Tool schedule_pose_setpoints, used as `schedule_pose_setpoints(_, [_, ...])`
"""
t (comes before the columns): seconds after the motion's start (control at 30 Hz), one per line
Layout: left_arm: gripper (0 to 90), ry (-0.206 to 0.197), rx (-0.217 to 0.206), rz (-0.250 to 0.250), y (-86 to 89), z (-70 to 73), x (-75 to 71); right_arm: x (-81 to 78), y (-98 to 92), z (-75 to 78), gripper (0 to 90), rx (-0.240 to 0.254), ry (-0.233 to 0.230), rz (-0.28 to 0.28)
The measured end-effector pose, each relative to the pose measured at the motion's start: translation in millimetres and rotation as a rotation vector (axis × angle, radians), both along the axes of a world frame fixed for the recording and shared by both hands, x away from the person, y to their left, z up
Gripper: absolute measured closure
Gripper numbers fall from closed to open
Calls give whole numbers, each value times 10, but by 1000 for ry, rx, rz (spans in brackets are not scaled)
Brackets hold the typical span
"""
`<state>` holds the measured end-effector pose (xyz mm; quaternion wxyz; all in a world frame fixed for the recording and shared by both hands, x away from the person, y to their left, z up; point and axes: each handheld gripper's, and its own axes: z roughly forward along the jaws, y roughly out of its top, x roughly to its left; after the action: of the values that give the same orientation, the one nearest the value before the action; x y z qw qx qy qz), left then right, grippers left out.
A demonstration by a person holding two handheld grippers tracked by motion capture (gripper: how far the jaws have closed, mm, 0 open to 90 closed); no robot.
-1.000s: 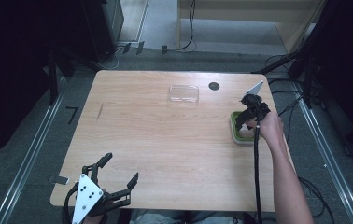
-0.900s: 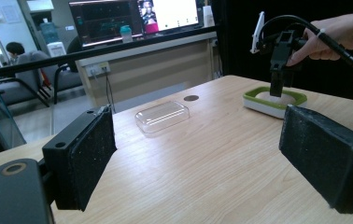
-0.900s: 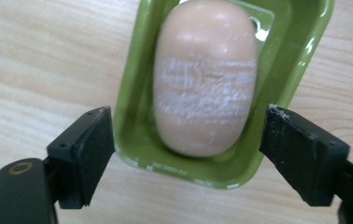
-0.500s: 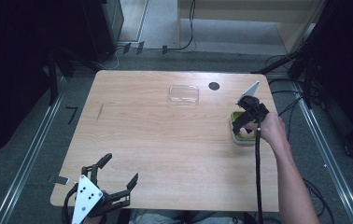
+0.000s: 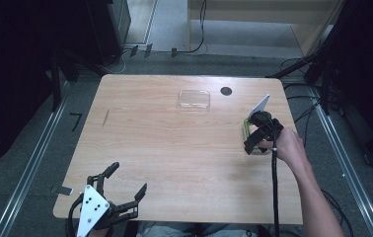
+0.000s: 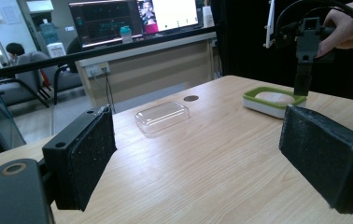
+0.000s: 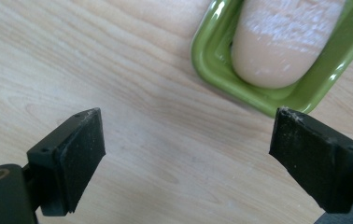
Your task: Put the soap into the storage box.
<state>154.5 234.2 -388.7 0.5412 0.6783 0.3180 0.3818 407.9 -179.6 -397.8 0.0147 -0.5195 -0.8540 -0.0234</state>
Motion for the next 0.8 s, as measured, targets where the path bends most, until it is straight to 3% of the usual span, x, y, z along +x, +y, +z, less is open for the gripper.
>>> schedule_pose_setpoints(0.8, [113,2,-4,3,-5,0,4,-480,-9,-195,113,-32,31,71])
